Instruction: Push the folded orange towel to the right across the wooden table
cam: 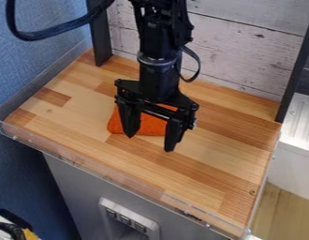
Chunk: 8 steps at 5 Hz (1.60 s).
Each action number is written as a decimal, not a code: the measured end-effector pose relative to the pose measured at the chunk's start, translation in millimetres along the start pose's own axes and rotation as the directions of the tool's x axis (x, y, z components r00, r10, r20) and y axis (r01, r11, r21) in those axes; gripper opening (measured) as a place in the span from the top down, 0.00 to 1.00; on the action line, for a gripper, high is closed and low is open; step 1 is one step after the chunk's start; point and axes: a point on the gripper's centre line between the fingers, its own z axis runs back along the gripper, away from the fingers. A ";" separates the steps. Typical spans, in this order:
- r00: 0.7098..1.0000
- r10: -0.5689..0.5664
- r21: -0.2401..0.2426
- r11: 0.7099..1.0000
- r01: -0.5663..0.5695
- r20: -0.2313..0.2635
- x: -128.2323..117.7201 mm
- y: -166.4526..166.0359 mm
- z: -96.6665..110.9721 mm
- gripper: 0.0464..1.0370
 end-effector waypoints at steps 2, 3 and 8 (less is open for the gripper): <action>0.999 -0.039 -0.008 0.999 0.039 0.023 17.1 26.7 -0.5 0.04; 0.997 -0.066 -0.006 0.998 0.066 0.047 32.8 48.9 0.1 0.04; 0.983 -0.160 -0.009 0.987 0.161 0.088 74.1 138.3 -18.7 0.04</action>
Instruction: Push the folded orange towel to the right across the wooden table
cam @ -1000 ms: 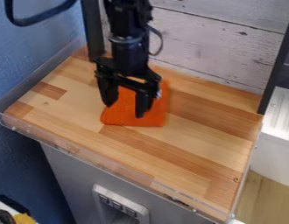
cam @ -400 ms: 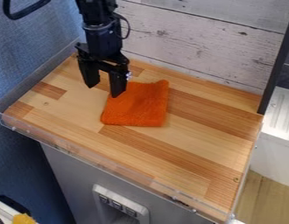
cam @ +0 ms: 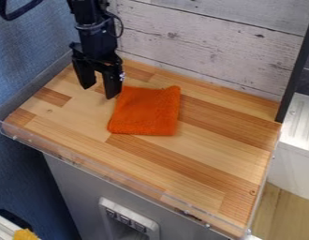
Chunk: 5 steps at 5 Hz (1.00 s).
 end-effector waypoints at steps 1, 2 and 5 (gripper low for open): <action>1.000 -0.012 -0.004 1.000 0.012 -0.011 -4.6 6.7 1.6 0.07; 1.000 -0.018 0.003 1.000 0.018 -0.017 -6.0 16.6 5.2 0.34; 0.999 -0.022 0.020 1.000 0.022 -0.023 0.0 25.3 -5.5 0.98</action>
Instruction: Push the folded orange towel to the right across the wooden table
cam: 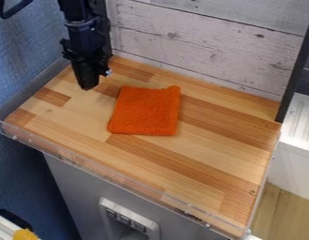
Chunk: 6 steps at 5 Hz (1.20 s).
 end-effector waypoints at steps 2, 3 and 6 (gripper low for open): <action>1.000 0.009 0.002 1.000 -0.009 -0.001 -6.1 -5.1 -12.7 0.98; 1.000 0.010 0.000 1.000 -0.010 -0.004 -5.8 -4.9 -17.7 0.98; 1.000 0.008 -0.006 1.000 -0.008 0.000 13.0 -10.1 -20.8 0.98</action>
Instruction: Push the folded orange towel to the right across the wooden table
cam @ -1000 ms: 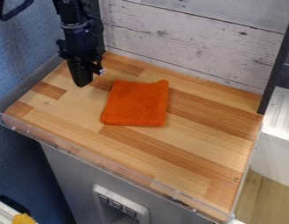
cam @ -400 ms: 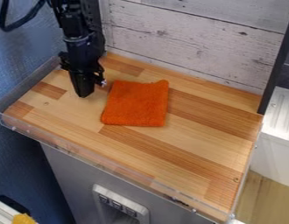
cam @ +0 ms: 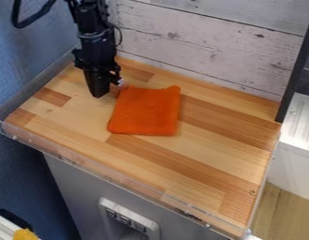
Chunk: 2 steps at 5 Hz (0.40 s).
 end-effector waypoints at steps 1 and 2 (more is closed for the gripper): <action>1.000 -0.008 -0.004 1.000 0.008 -0.007 -0.8 -0.5 -1.6 0.98; 1.000 -0.011 0.004 1.000 0.011 0.007 1.2 0.7 -1.1 0.98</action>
